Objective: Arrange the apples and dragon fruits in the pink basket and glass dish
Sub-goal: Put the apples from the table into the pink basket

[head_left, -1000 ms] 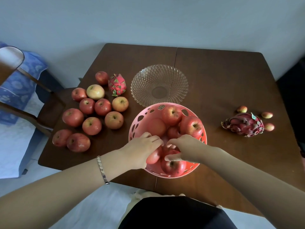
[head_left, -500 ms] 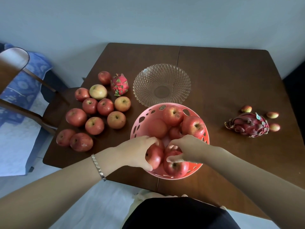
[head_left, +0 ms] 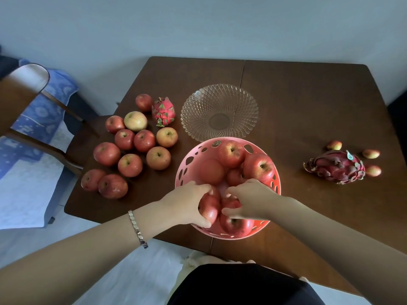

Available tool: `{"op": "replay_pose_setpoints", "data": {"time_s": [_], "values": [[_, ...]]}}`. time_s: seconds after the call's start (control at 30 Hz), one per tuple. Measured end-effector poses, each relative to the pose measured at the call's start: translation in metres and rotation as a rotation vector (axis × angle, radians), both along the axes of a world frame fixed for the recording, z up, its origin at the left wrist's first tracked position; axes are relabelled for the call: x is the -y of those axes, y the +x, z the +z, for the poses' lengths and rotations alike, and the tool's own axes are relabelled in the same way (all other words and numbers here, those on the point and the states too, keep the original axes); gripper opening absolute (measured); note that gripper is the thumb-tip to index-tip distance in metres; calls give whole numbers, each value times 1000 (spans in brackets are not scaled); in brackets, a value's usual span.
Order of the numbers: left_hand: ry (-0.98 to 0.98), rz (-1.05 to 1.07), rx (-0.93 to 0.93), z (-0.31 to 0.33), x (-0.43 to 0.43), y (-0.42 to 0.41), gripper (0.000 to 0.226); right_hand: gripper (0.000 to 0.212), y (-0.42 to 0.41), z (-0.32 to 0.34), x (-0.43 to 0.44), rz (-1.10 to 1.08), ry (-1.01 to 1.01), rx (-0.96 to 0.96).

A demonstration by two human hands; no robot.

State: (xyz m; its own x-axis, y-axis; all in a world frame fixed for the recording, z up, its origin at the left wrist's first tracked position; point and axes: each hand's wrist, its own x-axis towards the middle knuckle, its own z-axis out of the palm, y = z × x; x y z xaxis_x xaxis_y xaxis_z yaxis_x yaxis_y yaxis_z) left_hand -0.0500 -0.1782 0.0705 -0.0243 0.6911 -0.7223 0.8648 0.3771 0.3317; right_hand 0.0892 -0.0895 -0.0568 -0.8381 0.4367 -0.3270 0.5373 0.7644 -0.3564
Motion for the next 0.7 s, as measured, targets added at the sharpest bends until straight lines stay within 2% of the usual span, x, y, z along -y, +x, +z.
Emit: {"op": "replay_pose_setpoints", "data": {"time_s": [0.17, 0.27, 0.33, 0.47, 0.5, 0.6, 0.7], "values": [[45, 87, 7, -5, 6, -1, 53, 58, -23, 12, 9, -92, -141, -83], [66, 179, 34, -13, 11, -10, 58, 63, -39, 10, 12, -104, -258, -50], [80, 220, 58, -23, 14, -21, 63, 65, -48, 9, 16, -59, -268, -1], [217, 280, 20, -49, 13, -58, 45, 59, -64, 13, 12, 6, -254, 60], [281, 299, -29, -57, 12, -70, 41, 59, -66, 16, 8, 6, -276, 88], [432, 293, -325, -83, 9, -112, 40, 59, -74, 19, 1, 49, -299, 173], [397, 192, -456, -109, 1, -145, 53, 61, -78, 22, -1, 28, -310, 199]]}}
